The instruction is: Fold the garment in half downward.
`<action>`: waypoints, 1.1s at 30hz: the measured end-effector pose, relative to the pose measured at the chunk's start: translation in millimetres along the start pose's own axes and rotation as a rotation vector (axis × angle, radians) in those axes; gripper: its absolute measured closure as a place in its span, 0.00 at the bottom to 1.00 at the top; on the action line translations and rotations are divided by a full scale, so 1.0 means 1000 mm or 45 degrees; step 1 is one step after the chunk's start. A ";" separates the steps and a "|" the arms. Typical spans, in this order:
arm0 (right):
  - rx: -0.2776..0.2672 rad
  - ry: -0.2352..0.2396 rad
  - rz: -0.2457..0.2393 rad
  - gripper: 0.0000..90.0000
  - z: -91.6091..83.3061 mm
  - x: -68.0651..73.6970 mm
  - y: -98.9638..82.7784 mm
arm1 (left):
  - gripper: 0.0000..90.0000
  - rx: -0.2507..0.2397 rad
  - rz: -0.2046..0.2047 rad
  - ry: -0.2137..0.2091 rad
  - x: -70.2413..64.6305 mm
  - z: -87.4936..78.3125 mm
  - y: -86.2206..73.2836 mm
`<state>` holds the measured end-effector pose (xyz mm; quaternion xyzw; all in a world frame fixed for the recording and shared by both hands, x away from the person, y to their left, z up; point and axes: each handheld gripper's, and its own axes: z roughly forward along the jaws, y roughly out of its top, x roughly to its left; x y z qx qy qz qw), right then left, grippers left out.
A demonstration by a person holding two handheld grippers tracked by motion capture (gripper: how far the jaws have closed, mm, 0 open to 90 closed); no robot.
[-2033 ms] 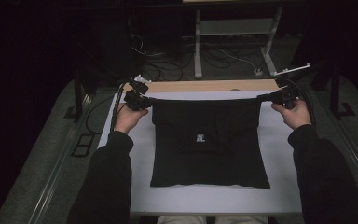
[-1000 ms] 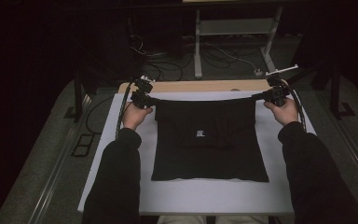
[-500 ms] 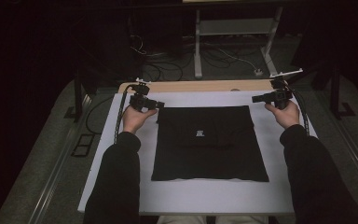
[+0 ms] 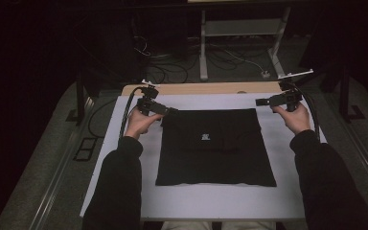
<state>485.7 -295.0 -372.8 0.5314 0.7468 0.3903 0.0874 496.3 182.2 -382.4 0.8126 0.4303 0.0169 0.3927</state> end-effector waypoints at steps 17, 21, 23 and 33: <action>-0.015 0.138 -0.089 0.00 -0.002 0.030 0.001 | 0.00 -0.029 0.091 -0.027 -0.017 -0.004 0.004; -0.008 0.157 -0.108 0.00 0.002 0.038 0.001 | 0.00 -0.029 0.106 -0.041 -0.019 0.000 0.004; 0.000 0.168 -0.124 0.00 0.006 0.041 0.000 | 0.00 -0.035 0.109 -0.057 -0.021 0.002 0.004; 0.027 0.197 -0.133 0.00 0.017 0.047 -0.003 | 0.00 -0.032 0.103 -0.082 -0.023 0.014 0.003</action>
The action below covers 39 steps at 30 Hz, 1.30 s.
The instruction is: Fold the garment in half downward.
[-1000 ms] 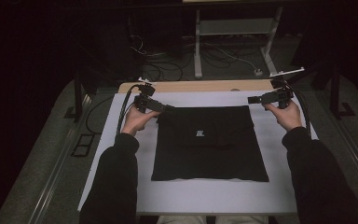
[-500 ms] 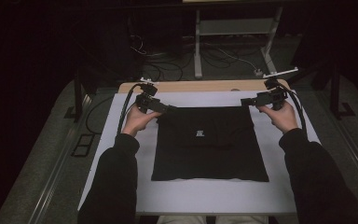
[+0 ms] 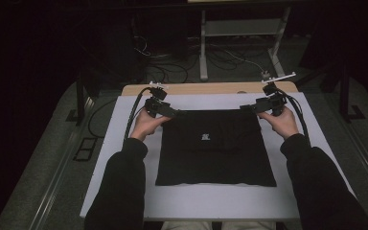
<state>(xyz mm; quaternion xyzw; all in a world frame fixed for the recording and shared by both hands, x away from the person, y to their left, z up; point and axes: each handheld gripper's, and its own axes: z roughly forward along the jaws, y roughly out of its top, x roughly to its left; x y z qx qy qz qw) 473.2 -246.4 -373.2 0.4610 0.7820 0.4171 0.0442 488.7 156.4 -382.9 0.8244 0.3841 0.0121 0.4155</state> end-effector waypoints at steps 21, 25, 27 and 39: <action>0.068 0.034 0.014 0.00 0.028 0.002 -0.013 | 0.00 0.013 -0.019 -0.071 0.000 0.024 -0.005; 0.078 0.031 0.024 0.00 0.033 0.002 -0.015 | 0.00 0.019 -0.018 -0.083 0.001 0.029 -0.007; 0.090 0.036 0.018 0.00 0.038 0.002 -0.017 | 0.00 0.009 -0.035 -0.090 0.001 0.031 -0.007; 0.101 0.024 0.051 0.05 0.055 -0.001 -0.022 | 0.07 0.036 -0.060 -0.152 0.009 0.038 -0.014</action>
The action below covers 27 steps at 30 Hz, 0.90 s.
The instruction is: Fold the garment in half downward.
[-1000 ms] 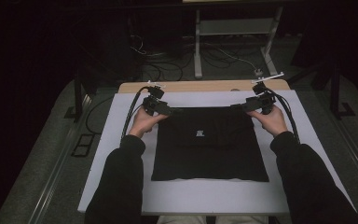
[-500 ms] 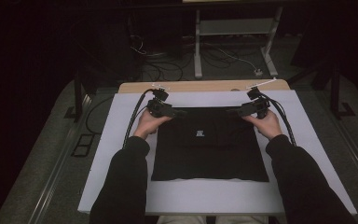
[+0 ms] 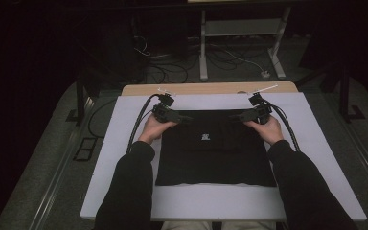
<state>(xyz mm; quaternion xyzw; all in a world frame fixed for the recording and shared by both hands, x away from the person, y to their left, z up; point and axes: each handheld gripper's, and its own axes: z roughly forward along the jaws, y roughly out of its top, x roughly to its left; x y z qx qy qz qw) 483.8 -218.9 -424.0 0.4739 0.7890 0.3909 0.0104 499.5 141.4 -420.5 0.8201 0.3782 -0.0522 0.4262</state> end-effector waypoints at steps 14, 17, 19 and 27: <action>0.022 0.048 0.016 0.23 0.016 -0.001 -0.004 | 0.35 -0.004 -0.032 -0.065 0.012 -0.002 -0.014; 0.031 0.052 0.017 0.28 0.019 -0.001 -0.005 | 0.43 -0.008 -0.043 -0.074 0.013 -0.003 -0.016; 0.040 0.051 0.006 0.33 0.021 0.000 -0.005 | 0.48 -0.001 -0.039 -0.079 0.014 -0.003 -0.016; 0.044 0.070 0.012 0.51 0.026 0.002 -0.005 | 0.68 -0.011 -0.047 -0.139 0.011 0.001 -0.019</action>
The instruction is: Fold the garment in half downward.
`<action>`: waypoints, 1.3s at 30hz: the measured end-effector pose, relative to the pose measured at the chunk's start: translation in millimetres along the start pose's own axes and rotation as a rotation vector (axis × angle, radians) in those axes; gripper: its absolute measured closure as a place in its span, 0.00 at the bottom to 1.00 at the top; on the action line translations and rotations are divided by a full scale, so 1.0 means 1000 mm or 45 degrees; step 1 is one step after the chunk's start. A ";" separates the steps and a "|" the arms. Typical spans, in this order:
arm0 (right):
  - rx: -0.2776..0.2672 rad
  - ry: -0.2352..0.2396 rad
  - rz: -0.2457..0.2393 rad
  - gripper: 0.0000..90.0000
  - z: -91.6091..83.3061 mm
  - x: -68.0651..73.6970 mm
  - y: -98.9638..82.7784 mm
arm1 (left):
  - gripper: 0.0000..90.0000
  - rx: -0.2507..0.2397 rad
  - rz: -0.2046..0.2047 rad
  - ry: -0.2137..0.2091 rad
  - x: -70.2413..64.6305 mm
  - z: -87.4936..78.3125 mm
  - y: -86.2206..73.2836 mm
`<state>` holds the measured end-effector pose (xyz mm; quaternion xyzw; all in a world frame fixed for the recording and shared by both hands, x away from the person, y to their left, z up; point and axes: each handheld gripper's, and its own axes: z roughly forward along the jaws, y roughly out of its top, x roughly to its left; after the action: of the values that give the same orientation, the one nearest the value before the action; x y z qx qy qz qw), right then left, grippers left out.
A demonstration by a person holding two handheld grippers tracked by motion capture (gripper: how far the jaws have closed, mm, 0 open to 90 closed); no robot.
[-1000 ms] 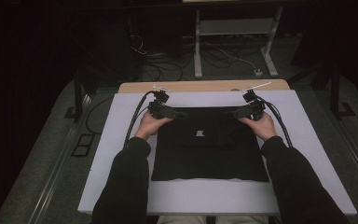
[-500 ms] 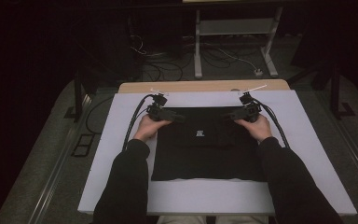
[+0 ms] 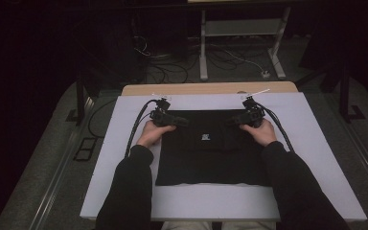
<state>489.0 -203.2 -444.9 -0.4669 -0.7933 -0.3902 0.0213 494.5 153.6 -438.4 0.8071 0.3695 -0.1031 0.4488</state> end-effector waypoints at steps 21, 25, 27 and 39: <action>-0.040 0.057 -0.017 0.96 -0.010 0.006 0.003 | 0.98 -0.033 0.078 0.004 -0.014 -0.003 0.006; -0.064 0.067 -0.022 0.96 -0.017 0.008 0.005 | 0.98 -0.045 0.089 0.020 -0.018 -0.011 0.008; -0.075 0.075 -0.024 0.96 -0.023 0.009 0.006 | 0.98 -0.051 0.093 0.026 -0.021 -0.015 0.010; -0.101 0.084 -0.070 0.96 -0.048 0.020 0.011 | 0.98 -0.065 0.094 0.049 -0.034 -0.033 0.015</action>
<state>470.1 -216.3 -396.3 -0.4321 -0.7887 -0.4370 0.0183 475.0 157.6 -393.1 0.8102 0.3507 -0.0615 0.4656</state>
